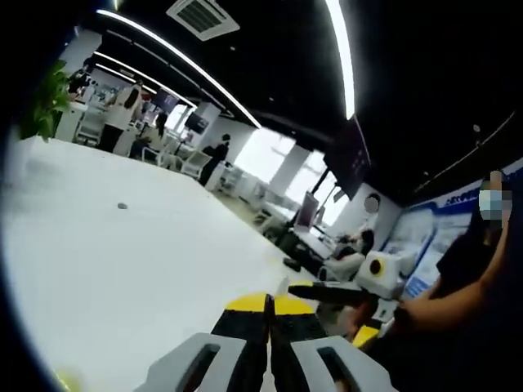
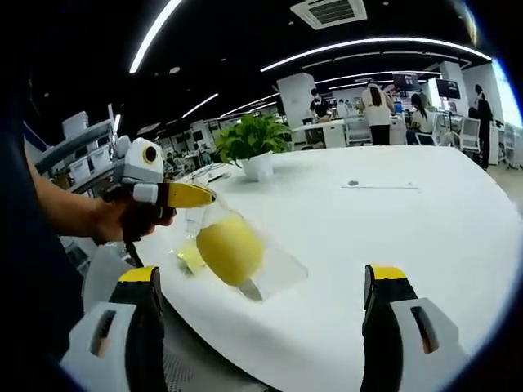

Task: Compare the silicone blocks by pressing each to a similar depth, holding the contact briefly, and releasing to observe deformation and rebound differences across the visible hardness samples.

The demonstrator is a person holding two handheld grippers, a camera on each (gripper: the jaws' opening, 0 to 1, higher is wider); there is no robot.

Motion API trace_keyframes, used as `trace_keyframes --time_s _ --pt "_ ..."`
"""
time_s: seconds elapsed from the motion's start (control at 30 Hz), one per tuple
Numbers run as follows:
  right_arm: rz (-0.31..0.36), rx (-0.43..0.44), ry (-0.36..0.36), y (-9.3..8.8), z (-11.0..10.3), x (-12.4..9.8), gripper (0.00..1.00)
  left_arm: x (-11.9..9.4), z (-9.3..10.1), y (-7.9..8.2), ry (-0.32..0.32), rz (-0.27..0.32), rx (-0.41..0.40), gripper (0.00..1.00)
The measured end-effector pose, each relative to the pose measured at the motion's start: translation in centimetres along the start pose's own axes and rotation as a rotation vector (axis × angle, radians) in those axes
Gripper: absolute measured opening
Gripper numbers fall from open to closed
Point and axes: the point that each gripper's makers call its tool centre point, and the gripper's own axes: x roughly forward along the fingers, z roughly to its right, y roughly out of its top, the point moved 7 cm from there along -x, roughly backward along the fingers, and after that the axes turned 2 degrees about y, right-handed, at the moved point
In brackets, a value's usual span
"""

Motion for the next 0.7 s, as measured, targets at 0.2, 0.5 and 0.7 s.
trace_keyframes --time_s 0.2,0.5,0.7 --pt "0.017 0.024 -0.029 0.0 0.3 0.0 0.96 -0.1 -1.8 -1.9 0.008 -0.04 -0.056 0.0" --pt "0.019 0.038 -0.029 -0.1 0.0 0.2 0.96 -0.6 -5.4 -2.7 0.087 -0.014 -0.125 0.0" --pt "0.004 0.016 -0.043 -0.3 0.4 0.3 0.96 -0.7 -7.7 -2.8 0.189 0.004 -0.138 0.0"
